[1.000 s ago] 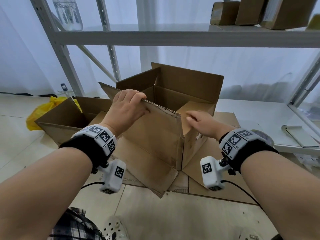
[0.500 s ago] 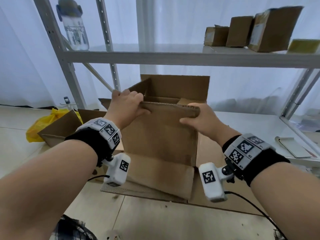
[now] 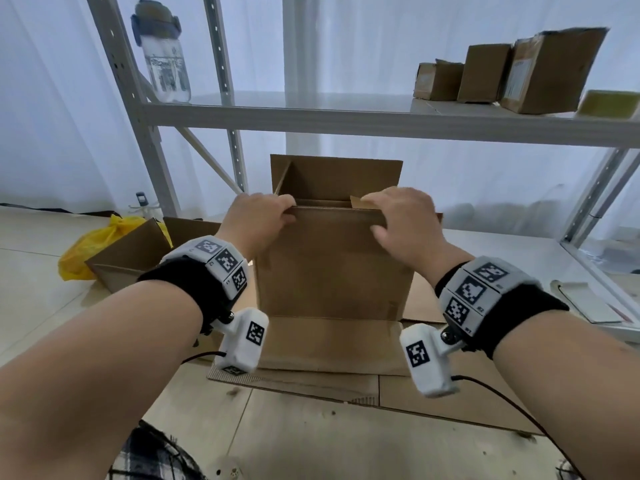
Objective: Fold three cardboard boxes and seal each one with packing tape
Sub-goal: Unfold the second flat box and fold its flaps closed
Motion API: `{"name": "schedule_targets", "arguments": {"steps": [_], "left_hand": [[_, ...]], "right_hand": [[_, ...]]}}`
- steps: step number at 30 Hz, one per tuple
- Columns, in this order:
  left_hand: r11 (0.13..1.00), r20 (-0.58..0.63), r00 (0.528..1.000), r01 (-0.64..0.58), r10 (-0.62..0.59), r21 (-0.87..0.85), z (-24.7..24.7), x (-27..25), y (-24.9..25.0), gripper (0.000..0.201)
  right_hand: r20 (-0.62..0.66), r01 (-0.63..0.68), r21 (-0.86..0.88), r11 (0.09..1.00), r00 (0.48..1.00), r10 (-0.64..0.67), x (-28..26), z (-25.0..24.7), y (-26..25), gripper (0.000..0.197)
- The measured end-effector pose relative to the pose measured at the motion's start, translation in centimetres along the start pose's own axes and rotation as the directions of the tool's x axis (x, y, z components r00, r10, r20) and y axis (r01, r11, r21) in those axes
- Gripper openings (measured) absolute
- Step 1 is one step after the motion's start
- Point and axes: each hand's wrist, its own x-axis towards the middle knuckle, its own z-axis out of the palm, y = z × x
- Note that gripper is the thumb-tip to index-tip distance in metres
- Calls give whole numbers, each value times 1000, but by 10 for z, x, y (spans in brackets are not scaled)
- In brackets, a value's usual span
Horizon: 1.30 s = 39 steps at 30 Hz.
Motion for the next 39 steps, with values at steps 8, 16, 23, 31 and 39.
{"name": "schedule_targets", "arguments": {"steps": [8,16,23,31,39], "left_hand": [[934,-107,994,-53,16,-352,-11,1,36,22],[826,140,980,193,-139,-529,14,-17,-3,22],[897,362,931,128,38,-424,35,-21,8,47],[899,409,911,133,55,-418,81,-26,2,87],[963,484,866,14,123,-270,92,-5,2,106]], "right_hand": [[152,76,-125,989,987,-57,20,-6,-15,13],[468,-45,32,998,883,25,-6,-3,30,26],[466,-14,0,1000,885,12,-39,16,35,30],[426,-13,-14,1000,904,17,-33,13,44,45],[430,-42,0,999,902,38,-24,13,44,42]]}}
